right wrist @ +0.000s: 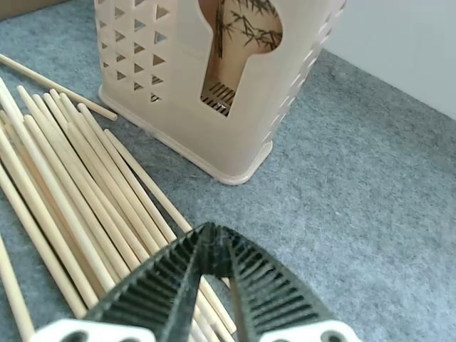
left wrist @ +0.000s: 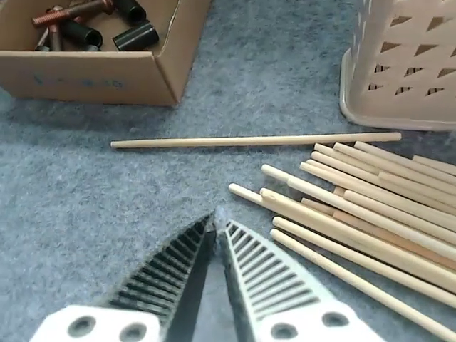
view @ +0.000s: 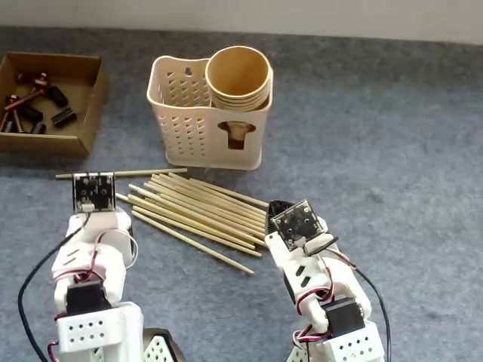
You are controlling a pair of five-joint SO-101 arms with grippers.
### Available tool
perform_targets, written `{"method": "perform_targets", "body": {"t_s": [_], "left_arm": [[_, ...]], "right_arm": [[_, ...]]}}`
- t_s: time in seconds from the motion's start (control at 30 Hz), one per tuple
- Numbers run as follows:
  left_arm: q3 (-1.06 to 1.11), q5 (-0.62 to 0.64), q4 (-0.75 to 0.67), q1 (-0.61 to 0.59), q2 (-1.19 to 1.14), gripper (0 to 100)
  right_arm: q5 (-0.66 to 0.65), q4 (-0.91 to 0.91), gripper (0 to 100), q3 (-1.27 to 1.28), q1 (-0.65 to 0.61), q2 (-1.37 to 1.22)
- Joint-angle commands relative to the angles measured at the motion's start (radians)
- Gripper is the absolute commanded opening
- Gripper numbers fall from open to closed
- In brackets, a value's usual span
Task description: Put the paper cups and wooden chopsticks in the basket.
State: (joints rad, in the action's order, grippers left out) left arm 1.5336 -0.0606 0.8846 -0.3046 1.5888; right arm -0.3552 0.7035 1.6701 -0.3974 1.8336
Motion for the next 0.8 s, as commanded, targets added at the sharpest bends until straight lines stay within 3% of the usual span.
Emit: {"method": "perform_targets", "body": {"t_s": [0.0,0.13,0.4,0.77], "left_arm": [[0.054,-0.009,-0.020,-0.031,0.119,0],[0.113,-0.009,-0.018,-0.048,0.255,0],[0.117,-0.009,-0.020,-0.050,0.229,0],[0.120,-0.011,-0.017,-0.051,0.229,0]], "right_arm": [[-0.012,-0.021,1.0,0.108,0.012,0.005],[-0.008,-0.021,1.0,0.108,0.012,0.005],[-0.005,-0.015,0.6,0.101,0.033,0.005],[0.084,0.285,0.6,-0.266,0.077,0.005]]}}
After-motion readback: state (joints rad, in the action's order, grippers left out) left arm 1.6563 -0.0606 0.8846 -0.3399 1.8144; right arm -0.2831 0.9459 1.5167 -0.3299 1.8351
